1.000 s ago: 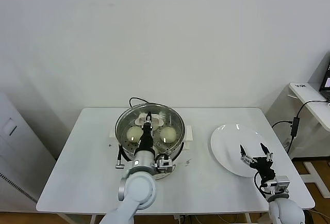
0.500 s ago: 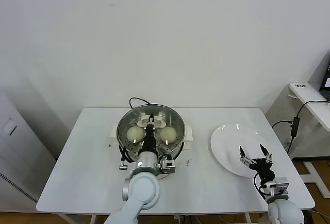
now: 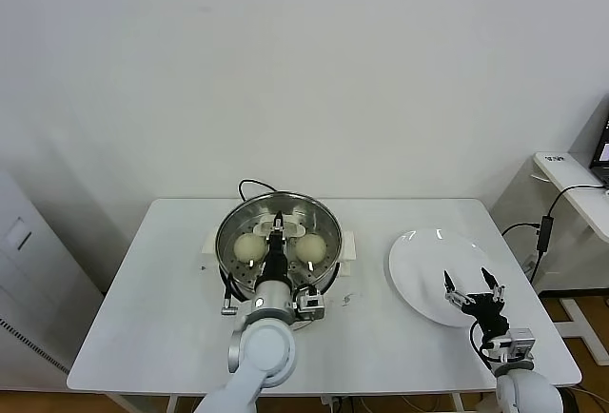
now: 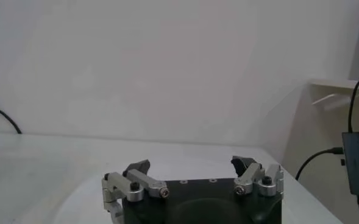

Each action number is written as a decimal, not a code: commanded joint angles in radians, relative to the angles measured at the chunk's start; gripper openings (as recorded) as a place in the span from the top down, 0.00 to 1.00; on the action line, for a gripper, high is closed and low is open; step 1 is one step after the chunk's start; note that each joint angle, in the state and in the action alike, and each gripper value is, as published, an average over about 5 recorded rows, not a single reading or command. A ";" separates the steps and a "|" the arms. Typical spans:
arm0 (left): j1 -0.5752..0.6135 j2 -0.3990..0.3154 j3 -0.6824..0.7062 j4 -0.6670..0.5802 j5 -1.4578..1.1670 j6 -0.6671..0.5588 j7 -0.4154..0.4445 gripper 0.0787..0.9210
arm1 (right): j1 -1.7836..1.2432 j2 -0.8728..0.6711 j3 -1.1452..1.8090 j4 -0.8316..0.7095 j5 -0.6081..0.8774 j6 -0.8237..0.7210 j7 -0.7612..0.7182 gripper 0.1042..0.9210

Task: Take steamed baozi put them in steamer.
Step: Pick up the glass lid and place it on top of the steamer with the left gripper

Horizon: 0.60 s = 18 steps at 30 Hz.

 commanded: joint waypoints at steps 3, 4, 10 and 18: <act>0.014 0.006 -0.003 0.008 -0.036 0.015 -0.042 0.91 | 0.001 0.001 0.002 0.000 0.000 0.000 0.000 0.12; 0.017 0.008 -0.003 0.007 -0.041 0.016 -0.047 0.88 | 0.001 0.001 0.002 0.000 0.000 0.000 0.000 0.12; 0.056 0.039 -0.015 -0.081 -0.108 0.009 -0.046 0.68 | 0.000 0.003 0.003 -0.001 0.001 0.002 -0.002 0.12; 0.107 0.124 -0.130 -0.372 -0.550 -0.113 0.151 0.41 | 0.004 0.004 0.003 0.003 0.005 -0.001 -0.005 0.12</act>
